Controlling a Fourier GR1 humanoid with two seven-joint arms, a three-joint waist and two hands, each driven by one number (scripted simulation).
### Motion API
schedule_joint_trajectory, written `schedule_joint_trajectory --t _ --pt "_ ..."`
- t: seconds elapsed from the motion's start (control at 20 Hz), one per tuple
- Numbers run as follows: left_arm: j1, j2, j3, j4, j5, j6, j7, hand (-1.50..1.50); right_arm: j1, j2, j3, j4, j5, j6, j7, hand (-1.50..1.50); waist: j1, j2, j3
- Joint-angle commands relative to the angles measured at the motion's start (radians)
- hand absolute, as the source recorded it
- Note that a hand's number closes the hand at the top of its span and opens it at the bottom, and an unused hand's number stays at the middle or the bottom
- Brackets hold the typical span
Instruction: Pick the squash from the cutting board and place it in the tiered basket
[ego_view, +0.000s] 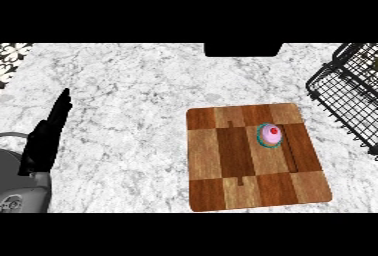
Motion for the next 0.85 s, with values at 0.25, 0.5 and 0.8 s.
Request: schedule_joint_trajectory --t 0.25,0.5,0.8 --pt "0.009 0.005 0.028 0.03 -0.008 0.012 -0.02 0.0 0.126 0.023 -0.061 -0.482 -0.089 0.237 0.221 -1.5 -0.042 -0.015 -0.001" --pt "0.042 0.004 0.036 0.005 -0.004 0.012 -0.01 0.0 0.352 0.092 -0.128 -0.829 -0.174 0.371 0.242 -1.5 -0.054 -0.018 0.0" --pt "0.01 0.02 0.062 0.051 0.024 -0.019 -0.044 0.0 0.607 0.241 -0.212 -1.264 -0.287 0.449 0.231 -1.5 -0.047 -0.008 0.0"
